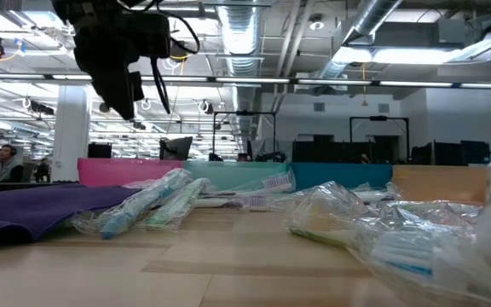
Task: Pick & Place Toothbrushes
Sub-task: Put the purple toothbrush into the green bin
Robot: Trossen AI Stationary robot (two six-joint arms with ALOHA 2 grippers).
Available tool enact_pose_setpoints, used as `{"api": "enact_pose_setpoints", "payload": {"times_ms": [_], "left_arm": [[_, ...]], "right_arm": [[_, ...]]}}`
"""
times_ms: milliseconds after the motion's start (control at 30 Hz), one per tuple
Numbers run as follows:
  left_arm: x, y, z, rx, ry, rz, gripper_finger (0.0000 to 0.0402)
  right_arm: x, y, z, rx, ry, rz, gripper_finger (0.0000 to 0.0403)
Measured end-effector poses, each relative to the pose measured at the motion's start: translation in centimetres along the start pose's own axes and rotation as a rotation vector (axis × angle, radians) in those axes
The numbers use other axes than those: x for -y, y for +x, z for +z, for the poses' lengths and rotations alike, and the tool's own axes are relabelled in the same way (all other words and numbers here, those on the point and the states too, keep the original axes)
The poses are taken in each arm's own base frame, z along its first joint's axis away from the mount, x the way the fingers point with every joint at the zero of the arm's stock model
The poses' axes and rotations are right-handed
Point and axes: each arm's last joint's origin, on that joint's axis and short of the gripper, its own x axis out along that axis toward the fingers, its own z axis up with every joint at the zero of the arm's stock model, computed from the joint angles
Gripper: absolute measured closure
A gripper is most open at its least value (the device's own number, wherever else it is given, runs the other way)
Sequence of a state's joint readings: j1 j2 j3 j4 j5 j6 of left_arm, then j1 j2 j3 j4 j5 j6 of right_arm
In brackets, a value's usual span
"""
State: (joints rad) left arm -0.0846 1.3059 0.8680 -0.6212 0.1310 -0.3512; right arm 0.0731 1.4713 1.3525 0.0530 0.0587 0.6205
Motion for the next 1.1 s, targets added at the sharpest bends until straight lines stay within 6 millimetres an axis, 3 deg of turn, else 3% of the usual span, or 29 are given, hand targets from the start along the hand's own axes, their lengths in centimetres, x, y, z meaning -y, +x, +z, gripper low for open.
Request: {"api": "enact_pose_setpoints", "payload": {"times_ms": [467,1100], "left_arm": [[0.6,-3.1,0.4,0.177,-0.025,-0.064,0.0334],[0.6,-3.3,0.5,0.196,-0.023,-0.069,0.0334]], "right_arm": [[-0.2,0.0,0.3,0.032,0.002,0.026,0.0278],[-0.3,0.0,0.4,0.047,0.003,0.036,0.0278]]}}
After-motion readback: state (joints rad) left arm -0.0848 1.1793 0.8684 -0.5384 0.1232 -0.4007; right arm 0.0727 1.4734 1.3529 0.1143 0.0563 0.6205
